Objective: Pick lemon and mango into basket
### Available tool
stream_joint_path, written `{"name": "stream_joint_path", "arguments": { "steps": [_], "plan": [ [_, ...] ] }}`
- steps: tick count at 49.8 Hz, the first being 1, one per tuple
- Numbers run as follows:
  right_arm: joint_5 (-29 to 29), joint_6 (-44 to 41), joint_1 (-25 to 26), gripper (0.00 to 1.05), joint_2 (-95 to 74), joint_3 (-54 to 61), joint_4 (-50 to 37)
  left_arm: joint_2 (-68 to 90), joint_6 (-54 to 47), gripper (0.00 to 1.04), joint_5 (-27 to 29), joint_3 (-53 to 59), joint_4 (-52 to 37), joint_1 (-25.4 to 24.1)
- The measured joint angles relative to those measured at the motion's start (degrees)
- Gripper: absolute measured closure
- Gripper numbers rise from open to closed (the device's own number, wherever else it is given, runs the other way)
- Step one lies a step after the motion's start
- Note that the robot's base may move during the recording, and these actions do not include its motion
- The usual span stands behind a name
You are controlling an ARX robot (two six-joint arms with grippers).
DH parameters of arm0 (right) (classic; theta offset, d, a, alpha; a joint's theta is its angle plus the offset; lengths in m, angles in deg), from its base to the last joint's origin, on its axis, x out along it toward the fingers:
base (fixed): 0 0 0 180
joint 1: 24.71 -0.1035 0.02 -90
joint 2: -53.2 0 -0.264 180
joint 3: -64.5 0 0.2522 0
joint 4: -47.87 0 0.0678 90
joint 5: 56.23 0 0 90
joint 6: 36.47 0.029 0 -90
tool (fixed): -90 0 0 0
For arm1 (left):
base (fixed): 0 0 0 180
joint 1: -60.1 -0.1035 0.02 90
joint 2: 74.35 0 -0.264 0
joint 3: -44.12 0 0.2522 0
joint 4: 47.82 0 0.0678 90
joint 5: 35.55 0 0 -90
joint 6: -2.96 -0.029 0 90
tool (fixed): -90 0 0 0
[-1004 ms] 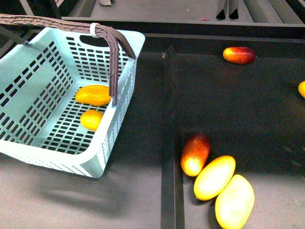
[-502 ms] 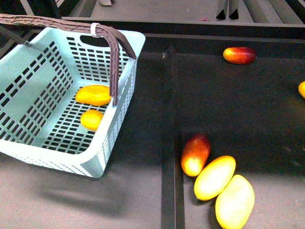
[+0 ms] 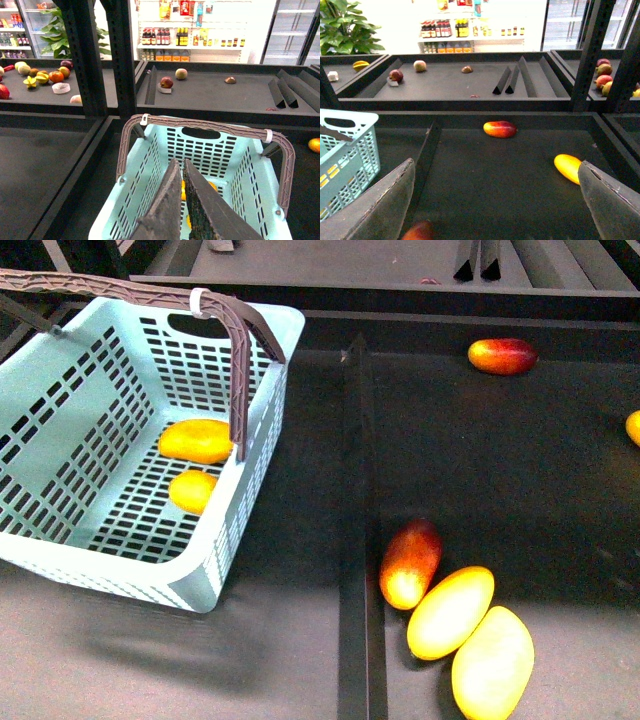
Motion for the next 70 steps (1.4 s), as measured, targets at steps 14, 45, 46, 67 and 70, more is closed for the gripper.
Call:
{"name": "stream_joint_path", "arguments": {
  "steps": [14,45,46,67,70],
  "plan": [
    [0.0,0.0,0.0,0.09,0.0,0.0,0.0,-7.5,0.0,1.02,0.0,0.0,7.4,0.0],
    [0.0,0.0,0.0,0.09,0.0,0.0,0.0,-22.4,0.0,1.02,0.0,0.0,22.6,0.0],
    [0.0,0.0,0.0,0.09,0.0,0.0,0.0,-22.4,0.0,1.02,0.0,0.0,22.6,0.0],
    [0.0,0.0,0.0,0.09,0.0,0.0,0.0,-22.4,0.0,1.02,0.0,0.0,22.6,0.0],
    [0.0,0.0,0.0,0.09,0.0,0.0,0.0,-22.4,0.0,0.99,0.0,0.0,22.6,0.0]
  ]
}}
